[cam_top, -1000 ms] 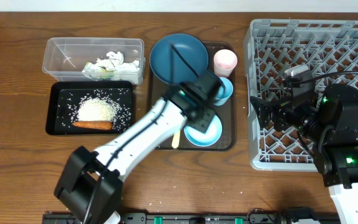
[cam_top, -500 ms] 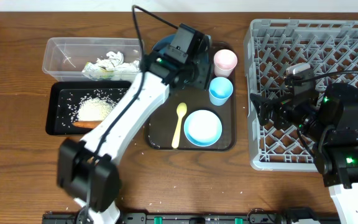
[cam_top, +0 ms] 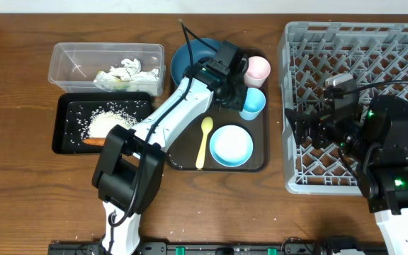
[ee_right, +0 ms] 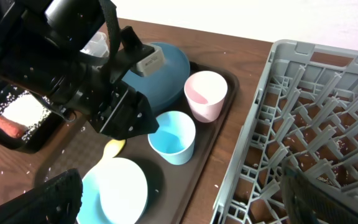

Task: Sort waste into correct bins and load items into the dishwasher rack
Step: 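Grasp the light blue cup with the left gripper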

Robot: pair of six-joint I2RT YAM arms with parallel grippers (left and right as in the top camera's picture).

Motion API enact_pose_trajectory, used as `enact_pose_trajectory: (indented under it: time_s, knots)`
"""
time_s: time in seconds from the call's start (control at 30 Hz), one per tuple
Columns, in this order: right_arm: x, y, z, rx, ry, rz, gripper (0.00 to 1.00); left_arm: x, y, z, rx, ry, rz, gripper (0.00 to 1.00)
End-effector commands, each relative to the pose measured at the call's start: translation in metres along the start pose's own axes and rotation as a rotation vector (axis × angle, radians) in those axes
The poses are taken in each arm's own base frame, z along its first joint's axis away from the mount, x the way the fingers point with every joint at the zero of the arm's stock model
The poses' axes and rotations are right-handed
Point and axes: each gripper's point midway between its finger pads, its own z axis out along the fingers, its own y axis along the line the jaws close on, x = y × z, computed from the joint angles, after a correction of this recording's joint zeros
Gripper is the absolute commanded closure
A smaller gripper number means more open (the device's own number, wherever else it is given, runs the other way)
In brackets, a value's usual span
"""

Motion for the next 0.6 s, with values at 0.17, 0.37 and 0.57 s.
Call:
enact_pose_trajectory:
  time_s: [0.17, 0.37, 0.57]
  knots:
    - [-0.006, -0.002, -0.004, 0.006, -0.009, 0.017, 0.01, 0.011, -0.008, 0.022, 0.004, 0.041, 0.012, 0.55]
    - [-0.003, -0.005, -0.005, 0.026, 0.001, 0.021, 0.01, 0.008, -0.002, 0.025, -0.024, 0.027, -0.009, 0.74]
    - [-0.003, -0.006, -0.004, 0.028, 0.002, 0.021, 0.01, 0.008, -0.004, 0.025, -0.025, 0.025, -0.010, 0.94]
